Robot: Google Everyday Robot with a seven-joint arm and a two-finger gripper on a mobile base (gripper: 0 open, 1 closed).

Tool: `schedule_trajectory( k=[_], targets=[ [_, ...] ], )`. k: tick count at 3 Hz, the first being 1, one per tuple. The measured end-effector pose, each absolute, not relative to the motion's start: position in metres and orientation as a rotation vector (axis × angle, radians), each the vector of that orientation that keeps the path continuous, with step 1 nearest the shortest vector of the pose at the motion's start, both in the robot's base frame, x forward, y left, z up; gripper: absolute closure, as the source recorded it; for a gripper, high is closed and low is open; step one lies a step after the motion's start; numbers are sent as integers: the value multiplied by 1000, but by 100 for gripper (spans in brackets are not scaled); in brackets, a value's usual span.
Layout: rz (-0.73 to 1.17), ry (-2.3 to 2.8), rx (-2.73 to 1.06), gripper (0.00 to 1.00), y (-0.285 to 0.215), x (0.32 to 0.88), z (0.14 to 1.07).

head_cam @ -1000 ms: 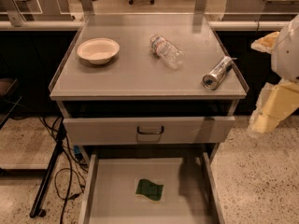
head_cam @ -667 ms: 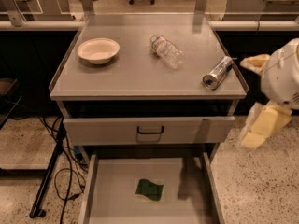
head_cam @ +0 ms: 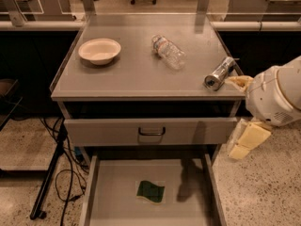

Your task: Pick sponge from middle drawer and place on counter

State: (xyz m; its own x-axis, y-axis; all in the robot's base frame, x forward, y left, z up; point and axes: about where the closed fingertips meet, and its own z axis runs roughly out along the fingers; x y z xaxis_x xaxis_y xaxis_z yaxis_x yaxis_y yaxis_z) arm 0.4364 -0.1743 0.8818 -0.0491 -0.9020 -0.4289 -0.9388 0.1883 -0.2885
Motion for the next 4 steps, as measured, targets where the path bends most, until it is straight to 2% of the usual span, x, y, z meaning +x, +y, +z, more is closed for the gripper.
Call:
schedule_trajectory(
  k=[1,2,4],
  targets=[
    [93,1953,-1718,0,-174,436,882],
    [205,1954,-1720,0,-155,431,843],
    [508,1961,-1650,0,-101,442,691]
  ],
)
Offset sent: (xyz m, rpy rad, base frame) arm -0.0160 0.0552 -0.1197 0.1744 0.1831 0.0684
